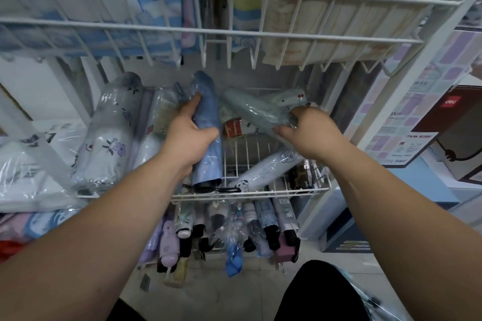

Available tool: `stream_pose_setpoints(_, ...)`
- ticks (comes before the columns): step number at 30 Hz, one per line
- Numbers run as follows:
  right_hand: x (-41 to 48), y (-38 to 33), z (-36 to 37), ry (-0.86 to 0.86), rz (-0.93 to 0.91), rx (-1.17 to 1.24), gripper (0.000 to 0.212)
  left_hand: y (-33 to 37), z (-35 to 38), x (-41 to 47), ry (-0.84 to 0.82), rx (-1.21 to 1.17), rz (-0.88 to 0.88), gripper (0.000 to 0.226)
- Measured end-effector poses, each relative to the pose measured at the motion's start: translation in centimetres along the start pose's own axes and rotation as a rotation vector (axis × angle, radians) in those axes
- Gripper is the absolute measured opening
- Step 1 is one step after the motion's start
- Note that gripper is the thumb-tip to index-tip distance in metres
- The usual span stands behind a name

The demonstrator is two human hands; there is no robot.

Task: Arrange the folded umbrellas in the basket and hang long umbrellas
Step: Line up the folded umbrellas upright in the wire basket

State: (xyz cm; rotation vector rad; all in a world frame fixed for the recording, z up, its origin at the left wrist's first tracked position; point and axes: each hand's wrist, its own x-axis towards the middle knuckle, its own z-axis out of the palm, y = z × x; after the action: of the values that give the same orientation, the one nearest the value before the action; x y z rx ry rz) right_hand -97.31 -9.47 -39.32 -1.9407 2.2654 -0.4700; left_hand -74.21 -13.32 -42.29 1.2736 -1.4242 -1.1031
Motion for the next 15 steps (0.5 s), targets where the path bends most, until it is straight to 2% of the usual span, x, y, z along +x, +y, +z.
stream_pose_setpoints(4,-0.1,-2.2,2.2,-0.024,0.125,0.258,0.047,-0.5,-2.3,0.1,0.007,0.226,0.033,0.084)
stream_pose_setpoints(8,-0.6,-3.7,5.4,-0.027,0.237,0.447,0.044,-1.3,-2.3,-0.2,-0.005,0.392,0.054,0.068)
stream_pose_setpoints(11,-1.3,-4.4,7.1,0.028,0.294,0.577,0.048,-2.1,-1.6,-0.2,-0.021,0.479,0.061,0.080)
stream_pose_setpoints(13,-1.6,-4.7,7.7,0.024,0.282,0.647,0.055,-2.4,-1.1,-0.3,-0.024,0.543,0.104,0.080)
stream_pose_setpoints(15,-1.7,-4.8,8.4,-0.079,0.191,0.611,0.065,-2.5,-0.7,-0.3,-0.015,0.619,0.165,0.078)
